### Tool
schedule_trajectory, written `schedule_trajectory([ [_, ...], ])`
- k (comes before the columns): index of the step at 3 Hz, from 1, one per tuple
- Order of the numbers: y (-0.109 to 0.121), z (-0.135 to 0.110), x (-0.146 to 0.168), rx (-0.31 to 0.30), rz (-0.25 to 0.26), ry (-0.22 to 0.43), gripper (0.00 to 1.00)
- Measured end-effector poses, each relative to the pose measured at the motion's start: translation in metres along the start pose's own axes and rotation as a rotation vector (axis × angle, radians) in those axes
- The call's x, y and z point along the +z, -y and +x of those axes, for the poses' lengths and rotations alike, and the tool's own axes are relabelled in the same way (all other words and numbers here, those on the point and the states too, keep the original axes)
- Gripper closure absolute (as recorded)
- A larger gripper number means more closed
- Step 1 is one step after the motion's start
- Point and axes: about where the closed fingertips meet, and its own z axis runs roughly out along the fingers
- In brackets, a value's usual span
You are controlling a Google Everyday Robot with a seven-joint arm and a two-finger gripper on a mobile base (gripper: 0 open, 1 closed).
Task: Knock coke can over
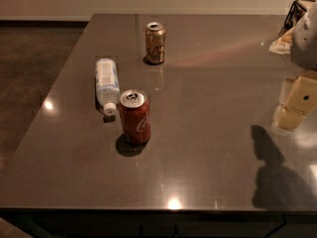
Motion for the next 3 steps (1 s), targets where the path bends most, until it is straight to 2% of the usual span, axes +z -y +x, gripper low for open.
schedule_trajectory([
  [1,0.000,-0.001,-0.001,-0.001,0.006,0.002,0.00],
  [2,-0.004,-0.035,0.005,-0.046,-0.008,0.074,0.00],
  [3,-0.011,-0.089,0.022,-0.112,-0.037,0.182,0.00],
])
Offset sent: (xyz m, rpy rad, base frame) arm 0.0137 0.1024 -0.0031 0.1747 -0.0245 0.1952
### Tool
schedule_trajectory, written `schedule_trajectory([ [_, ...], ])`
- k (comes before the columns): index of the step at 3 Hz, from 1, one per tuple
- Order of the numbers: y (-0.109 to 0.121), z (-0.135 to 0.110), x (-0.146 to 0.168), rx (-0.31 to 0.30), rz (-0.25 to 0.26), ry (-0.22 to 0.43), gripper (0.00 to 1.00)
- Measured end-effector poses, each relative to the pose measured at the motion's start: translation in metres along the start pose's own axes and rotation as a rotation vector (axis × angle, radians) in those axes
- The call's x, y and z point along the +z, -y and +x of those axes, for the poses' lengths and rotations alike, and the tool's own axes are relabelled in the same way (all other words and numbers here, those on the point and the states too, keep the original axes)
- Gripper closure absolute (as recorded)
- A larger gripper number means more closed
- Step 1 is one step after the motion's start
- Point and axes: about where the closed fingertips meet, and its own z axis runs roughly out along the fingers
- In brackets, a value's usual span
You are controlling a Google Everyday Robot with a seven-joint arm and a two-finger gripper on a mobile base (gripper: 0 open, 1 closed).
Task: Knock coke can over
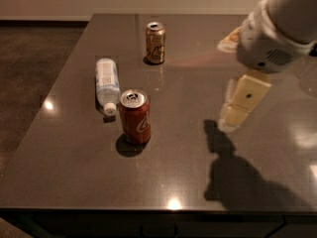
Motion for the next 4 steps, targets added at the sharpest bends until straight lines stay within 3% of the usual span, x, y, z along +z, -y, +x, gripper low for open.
schedule_trajectory([
  [1,-0.006,-0.043,0.030,-0.051,-0.034,0.089,0.00],
  [2,-0.011,-0.076,0.065,-0.060,-0.079,0.180,0.00],
  [4,-0.016,-0.106,0.106,-0.042,-0.141,0.346,0.00],
])
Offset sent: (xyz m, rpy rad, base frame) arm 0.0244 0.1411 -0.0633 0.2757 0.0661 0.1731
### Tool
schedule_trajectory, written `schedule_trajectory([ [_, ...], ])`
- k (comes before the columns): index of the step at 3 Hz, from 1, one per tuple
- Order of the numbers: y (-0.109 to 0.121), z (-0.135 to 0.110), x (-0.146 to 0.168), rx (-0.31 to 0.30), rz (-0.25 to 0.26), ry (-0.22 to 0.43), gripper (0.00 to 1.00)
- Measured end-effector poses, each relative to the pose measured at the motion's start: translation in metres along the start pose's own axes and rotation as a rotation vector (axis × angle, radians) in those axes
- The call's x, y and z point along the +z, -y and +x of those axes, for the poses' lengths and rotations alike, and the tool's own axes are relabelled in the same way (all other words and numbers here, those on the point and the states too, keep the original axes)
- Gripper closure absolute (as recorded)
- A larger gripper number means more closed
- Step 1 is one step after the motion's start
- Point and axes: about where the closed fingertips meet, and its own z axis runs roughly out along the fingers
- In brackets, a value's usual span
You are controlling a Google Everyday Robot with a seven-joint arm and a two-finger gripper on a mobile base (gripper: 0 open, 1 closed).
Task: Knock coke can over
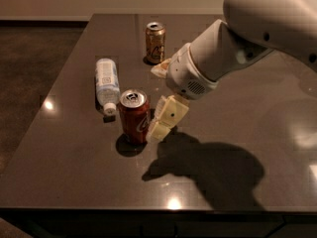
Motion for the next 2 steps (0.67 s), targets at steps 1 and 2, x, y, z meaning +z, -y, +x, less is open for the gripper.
schedule_trajectory([
  [1,-0.0061,-0.0081,0.0133,-0.021,-0.013,0.062,0.00],
  [2,-0.0136,-0.0134,0.0209,-0.035,-0.032,0.090,0.00],
])
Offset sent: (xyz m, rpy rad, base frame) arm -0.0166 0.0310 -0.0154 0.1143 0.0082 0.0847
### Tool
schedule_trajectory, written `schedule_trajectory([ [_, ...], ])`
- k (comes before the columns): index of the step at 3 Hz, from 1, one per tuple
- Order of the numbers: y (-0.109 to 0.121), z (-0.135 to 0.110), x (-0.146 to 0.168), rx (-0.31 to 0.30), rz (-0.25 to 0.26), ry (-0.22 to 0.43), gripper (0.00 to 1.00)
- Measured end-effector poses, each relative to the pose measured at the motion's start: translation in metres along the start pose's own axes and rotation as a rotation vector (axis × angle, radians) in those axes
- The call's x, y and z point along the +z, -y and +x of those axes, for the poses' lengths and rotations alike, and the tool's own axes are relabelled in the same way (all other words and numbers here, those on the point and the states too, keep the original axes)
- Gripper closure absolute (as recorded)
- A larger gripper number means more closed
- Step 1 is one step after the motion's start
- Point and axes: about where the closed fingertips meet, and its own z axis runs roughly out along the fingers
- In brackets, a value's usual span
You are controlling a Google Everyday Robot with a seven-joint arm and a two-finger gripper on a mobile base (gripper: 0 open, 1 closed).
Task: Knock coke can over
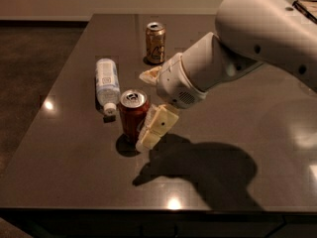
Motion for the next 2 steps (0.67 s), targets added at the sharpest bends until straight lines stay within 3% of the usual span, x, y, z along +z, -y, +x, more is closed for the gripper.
schedule_trajectory([
  [1,-0.0048,-0.0029,0.0069,-0.009,-0.011,0.001,0.00],
  [2,-0.0055,-0.0046,0.0115,-0.002,-0.023,-0.014,0.18],
])
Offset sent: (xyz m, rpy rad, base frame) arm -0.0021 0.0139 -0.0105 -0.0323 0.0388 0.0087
